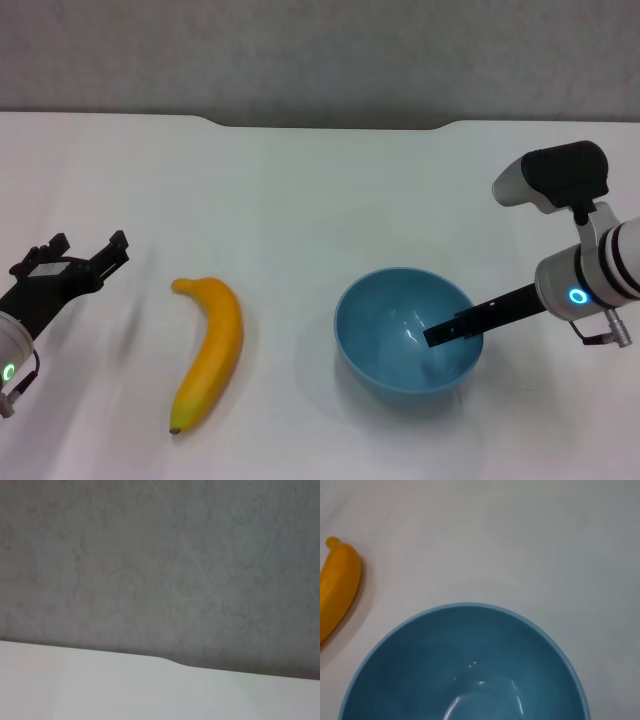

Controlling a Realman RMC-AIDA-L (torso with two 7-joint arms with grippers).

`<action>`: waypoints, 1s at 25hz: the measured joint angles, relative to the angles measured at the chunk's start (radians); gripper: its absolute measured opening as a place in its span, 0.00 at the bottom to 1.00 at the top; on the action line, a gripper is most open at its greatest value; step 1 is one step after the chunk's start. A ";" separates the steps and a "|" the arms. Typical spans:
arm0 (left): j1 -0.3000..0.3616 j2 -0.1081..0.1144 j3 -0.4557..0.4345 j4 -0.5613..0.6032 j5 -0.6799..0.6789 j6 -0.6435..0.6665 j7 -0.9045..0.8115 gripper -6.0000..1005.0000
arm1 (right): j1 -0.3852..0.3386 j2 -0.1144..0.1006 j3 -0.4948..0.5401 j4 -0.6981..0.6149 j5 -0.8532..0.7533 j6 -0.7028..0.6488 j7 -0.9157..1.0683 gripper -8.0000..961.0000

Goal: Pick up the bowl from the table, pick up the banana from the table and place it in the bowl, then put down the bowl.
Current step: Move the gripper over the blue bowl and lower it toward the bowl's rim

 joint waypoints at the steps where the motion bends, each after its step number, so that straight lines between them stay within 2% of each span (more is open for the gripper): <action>1: 0.000 0.000 0.000 0.000 0.000 0.000 0.000 0.90 | 0.000 0.000 -0.004 0.000 0.002 -0.002 0.000 0.92; 7: -0.001 0.001 0.004 0.000 0.000 -0.001 0.000 0.90 | 0.001 0.000 -0.025 0.000 0.009 -0.017 0.001 0.92; 18: 0.003 0.001 0.002 0.000 0.000 0.000 0.000 0.90 | 0.000 -0.003 -0.042 -0.012 0.004 -0.042 0.001 0.76; 21: 0.004 0.001 0.002 0.000 0.000 0.001 0.000 0.90 | -0.002 -0.002 -0.042 -0.012 0.000 -0.056 0.001 0.48; 25: 0.002 0.001 0.005 0.000 0.000 0.001 0.000 0.90 | -0.004 -0.002 -0.047 -0.010 0.000 -0.067 0.000 0.33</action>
